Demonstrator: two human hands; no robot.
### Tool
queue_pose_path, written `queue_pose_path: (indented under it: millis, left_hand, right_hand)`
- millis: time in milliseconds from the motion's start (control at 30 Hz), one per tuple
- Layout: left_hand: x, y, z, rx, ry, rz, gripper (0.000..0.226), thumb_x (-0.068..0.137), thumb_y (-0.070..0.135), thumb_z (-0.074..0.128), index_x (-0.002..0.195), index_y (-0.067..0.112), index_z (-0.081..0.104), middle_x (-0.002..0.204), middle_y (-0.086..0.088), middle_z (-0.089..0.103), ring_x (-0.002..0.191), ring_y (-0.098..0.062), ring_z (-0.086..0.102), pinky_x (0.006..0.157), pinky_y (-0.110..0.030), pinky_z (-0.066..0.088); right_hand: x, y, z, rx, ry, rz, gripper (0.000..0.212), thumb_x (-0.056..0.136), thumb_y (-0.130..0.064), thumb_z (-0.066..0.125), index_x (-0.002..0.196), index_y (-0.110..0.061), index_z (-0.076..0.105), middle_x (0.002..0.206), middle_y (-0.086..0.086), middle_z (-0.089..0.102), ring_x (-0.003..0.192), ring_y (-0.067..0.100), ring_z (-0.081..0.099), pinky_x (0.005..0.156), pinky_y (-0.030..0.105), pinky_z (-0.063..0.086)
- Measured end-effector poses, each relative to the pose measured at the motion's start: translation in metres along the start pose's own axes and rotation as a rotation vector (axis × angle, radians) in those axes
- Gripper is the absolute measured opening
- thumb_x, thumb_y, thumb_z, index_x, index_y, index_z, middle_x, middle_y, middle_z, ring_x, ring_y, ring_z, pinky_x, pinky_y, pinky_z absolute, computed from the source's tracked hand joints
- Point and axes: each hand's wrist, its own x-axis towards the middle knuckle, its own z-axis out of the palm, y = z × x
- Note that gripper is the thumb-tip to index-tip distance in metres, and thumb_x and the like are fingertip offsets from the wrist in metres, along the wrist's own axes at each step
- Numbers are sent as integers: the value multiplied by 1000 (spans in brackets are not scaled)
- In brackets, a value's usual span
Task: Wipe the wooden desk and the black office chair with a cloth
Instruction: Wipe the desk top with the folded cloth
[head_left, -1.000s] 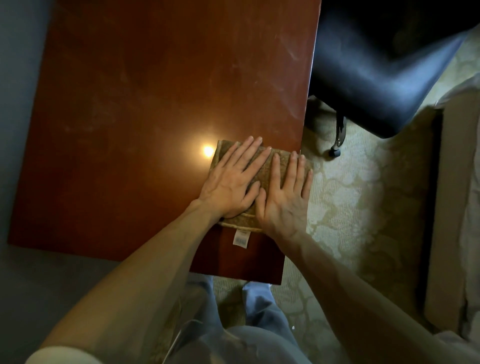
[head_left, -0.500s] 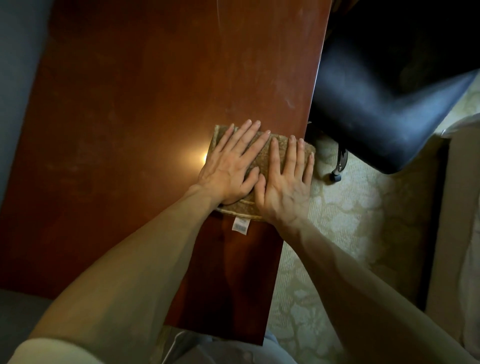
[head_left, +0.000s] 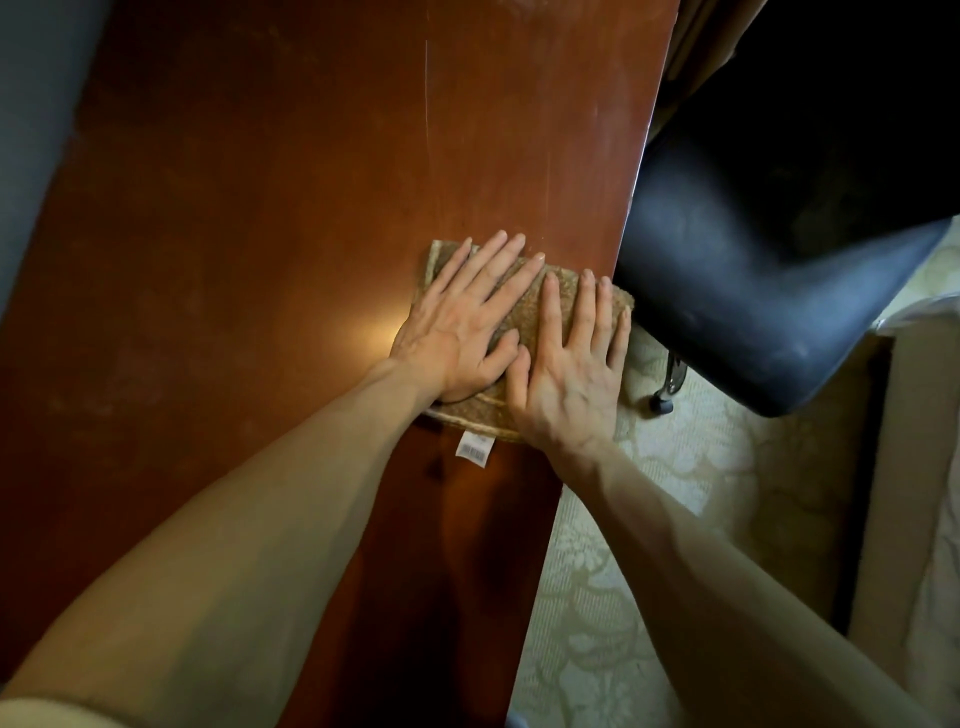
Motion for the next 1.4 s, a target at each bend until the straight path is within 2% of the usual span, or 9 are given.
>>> queue_pose_path:
  millis: [467, 800, 933, 1033, 1100, 1167, 1300, 1400]
  left_hand:
    - [57, -18, -8, 10, -1, -18, 77, 94, 38, 40, 165, 16, 19, 172, -12, 13, 160, -25, 6, 129, -48, 6]
    - [72, -23, -9, 23, 9, 21, 81, 91, 42, 41, 165, 18, 19, 173, -13, 9, 160, -25, 1, 129, -47, 2]
    - [69, -21, -10, -4, 74, 33, 78, 91, 39, 46, 162, 16, 29, 171, -17, 12, 160, -30, 5, 130, -46, 4]
    - [65, -20, -9, 11, 194, 50, 68, 91, 33, 49, 155, 10, 45, 167, -21, 25, 157, -33, 18, 129, -48, 12]
    - [61, -19, -7, 58, 216, 63, 62, 95, 31, 46, 153, 9, 48, 164, -20, 33, 156, -32, 26, 129, -46, 15]
    - [56, -13, -6, 97, 177, 44, 60, 101, 31, 38, 157, 12, 41, 166, -15, 32, 156, -27, 25, 129, -42, 12]
    - [28, 5, 1, 80, 63, -72, 61, 107, 34, 26, 165, 19, 15, 173, -7, 6, 160, -20, 1, 129, -40, 1]
    - [-16, 20, 5, 52, 2, -46, 62, 108, 36, 25, 166, 21, 10, 174, -5, 0, 160, -19, -5, 129, -41, -2]
  right_hand:
    - [60, 14, 2, 4, 16, 4, 74, 96, -43, 36, 163, -13, 22, 168, 23, 15, 158, 36, 5, 126, 58, 9]
    - [65, 13, 3, -9, 42, 43, 72, 98, -42, 35, 162, -13, 23, 168, 22, 17, 158, 34, 6, 126, 56, 10]
    - [63, 11, 1, -15, 47, 41, 70, 98, -42, 34, 162, -13, 25, 167, 23, 19, 158, 35, 9, 126, 56, 12]
    - [63, 11, 0, -16, 74, 49, 69, 99, -42, 35, 161, -14, 28, 167, 22, 22, 157, 35, 12, 126, 55, 13]
    - [62, 10, -1, -15, 71, 59, 68, 99, -42, 35, 162, -16, 27, 167, 20, 21, 158, 33, 11, 127, 54, 12]
    - [60, 7, -3, -21, 58, 76, 68, 100, -42, 33, 163, -19, 24, 169, 18, 17, 158, 32, 8, 128, 53, 9]
    - [31, -4, -6, -20, -2, 135, 67, 103, -44, 28, 165, -21, 14, 171, 17, 6, 159, 30, -2, 128, 53, 3]
    - [-20, -16, -11, -10, -33, 149, 68, 103, -45, 26, 165, -21, 11, 171, 17, 3, 159, 31, -4, 128, 53, 1]
